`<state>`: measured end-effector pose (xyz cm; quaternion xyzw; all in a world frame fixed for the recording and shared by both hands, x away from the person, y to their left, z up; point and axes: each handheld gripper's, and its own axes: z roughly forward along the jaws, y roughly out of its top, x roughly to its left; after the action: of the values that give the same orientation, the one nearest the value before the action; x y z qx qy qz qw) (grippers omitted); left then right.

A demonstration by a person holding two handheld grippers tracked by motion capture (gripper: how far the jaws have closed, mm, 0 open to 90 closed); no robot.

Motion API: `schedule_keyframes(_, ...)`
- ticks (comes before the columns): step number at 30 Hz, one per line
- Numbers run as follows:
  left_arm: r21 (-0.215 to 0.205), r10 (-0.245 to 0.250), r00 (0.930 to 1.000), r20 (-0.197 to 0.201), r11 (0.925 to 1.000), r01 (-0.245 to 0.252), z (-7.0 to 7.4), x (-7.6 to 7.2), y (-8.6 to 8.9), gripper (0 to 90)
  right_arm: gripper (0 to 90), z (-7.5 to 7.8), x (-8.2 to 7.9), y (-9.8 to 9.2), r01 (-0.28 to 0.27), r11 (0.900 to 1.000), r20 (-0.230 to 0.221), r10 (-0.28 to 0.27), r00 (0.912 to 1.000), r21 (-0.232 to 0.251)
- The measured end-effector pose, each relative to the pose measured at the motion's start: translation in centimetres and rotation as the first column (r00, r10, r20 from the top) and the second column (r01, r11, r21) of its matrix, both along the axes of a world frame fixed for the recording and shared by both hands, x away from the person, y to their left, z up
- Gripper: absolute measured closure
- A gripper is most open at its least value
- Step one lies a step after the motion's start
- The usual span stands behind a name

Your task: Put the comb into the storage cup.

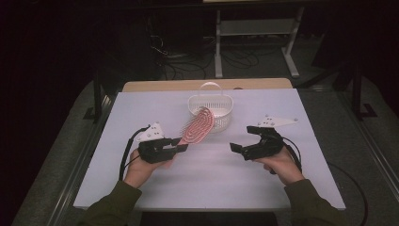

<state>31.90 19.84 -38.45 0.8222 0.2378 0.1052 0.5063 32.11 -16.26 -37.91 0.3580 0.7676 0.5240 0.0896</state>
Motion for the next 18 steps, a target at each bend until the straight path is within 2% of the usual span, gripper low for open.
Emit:
schedule_keyframes(8,-0.023,0.003,1.0,0.001,0.9997,-0.003,0.2,-0.1,0.0,69.9,0.0,0.6,0.7,0.4,-0.016,1.0,0.0,0.016,0.9999,0.02)
schedule_keyframes(18,-0.021,0.012,0.9997,0.023,0.9997,-0.011,0.3,-0.3,-0.2,69.9,0.0,1.7,1.7,1.1,-0.03,0.998,0.013,0.03,0.9995,0.049)
